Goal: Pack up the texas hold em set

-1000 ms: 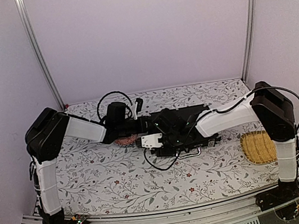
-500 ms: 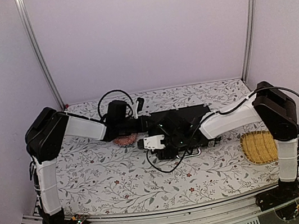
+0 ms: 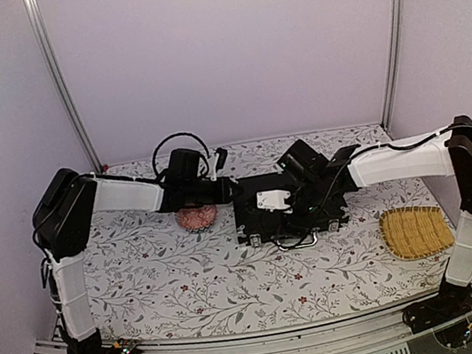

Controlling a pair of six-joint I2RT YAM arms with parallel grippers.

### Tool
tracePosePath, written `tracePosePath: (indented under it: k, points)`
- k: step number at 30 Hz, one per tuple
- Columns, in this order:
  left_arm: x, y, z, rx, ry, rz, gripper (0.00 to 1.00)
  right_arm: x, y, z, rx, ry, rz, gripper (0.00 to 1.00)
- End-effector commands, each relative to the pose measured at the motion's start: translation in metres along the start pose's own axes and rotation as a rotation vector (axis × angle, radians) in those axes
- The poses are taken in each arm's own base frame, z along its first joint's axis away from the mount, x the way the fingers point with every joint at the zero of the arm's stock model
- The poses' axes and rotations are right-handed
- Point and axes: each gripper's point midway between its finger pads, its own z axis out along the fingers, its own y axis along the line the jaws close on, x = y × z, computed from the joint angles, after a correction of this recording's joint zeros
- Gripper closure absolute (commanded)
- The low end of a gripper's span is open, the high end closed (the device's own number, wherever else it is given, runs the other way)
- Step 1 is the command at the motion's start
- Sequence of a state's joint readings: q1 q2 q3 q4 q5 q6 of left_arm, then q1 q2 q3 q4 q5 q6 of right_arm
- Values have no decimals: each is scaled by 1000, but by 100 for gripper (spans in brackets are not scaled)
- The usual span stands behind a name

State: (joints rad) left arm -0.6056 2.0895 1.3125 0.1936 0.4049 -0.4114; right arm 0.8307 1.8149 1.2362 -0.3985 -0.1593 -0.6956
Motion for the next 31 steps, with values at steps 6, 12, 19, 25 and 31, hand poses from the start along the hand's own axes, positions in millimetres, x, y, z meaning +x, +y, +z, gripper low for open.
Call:
tracePosePath:
  k: [6, 12, 19, 25, 31]
  points:
    - [-113, -90, -95, 36, -258, 239, 72, 3, -70, -119, 108, -224, 261, 20]
    - [-126, -95, -146, -88, -291, 313, 57, 47, -136, -208, 305, -351, 509, 7]
    - [-99, -52, -193, -392, -175, 419, 3, 85, -166, -305, 631, -466, 666, 1]
    - [-79, -36, -219, -486, -176, 350, 3, 99, -169, -356, 881, -487, 747, 1]
    - [-75, -35, -234, -495, -262, 317, 3, 103, -157, -352, 884, -487, 722, 1]
